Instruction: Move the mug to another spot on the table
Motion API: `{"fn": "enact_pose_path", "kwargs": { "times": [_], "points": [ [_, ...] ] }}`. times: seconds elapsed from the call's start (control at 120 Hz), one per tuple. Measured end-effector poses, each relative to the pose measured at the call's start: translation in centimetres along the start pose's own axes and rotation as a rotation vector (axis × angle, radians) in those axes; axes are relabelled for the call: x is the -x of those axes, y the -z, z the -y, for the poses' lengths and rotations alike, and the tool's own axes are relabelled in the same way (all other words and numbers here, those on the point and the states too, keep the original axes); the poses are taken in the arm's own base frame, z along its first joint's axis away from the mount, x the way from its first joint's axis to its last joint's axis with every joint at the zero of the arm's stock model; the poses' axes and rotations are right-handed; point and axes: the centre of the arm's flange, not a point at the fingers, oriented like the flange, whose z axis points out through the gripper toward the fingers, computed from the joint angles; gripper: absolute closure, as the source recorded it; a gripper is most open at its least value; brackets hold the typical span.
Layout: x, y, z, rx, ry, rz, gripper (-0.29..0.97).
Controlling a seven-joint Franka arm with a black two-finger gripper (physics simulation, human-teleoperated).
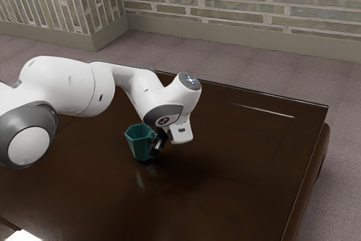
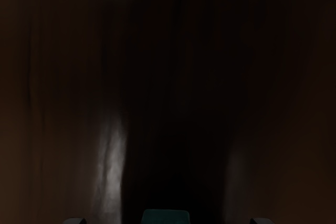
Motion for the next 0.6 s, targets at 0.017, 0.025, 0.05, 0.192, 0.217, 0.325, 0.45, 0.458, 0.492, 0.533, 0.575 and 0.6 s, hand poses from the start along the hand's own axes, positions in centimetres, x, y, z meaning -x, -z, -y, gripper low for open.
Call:
{"fn": "enact_pose_path", "kwargs": {
  "times": [0.017, 0.025, 0.05, 0.192, 0.217, 0.325, 0.45, 0.458, 0.492, 0.533, 0.575, 0.6],
  "points": [
    [0.0, 0.0, 0.0, 0.001, 0.000, -0.001, 0.24],
    [0.0, 0.0, 0.0, 0.001, 0.000, -0.001, 0.23],
    [-0.1, 0.0, 0.0, 0.003, 0.000, -0.003, 0.20],
    [-0.3, 0.2, -0.1, 0.005, 0.000, -0.009, 0.10],
    [-0.4, 0.2, -0.2, 0.006, 0.000, -0.011, 0.09],
    [-1.0, 0.9, -0.2, 0.002, -0.002, -0.027, 0.06],
    [-1.8, 1.5, -0.5, -0.001, -0.007, -0.042, 0.03],
    [-1.9, 1.6, -0.6, -0.001, -0.008, -0.043, 0.03],
    [-2.4, 1.8, -0.8, -0.002, -0.012, -0.051, 0.03],
    [-2.9, 2.2, -1.0, -0.006, -0.015, -0.064, 0.02],
    [-3.4, 3.0, -1.2, -0.013, -0.016, -0.080, 0.02],
    [-3.7, 4.2, -1.4, -0.025, -0.016, -0.096, 0.02]
  ]
}}
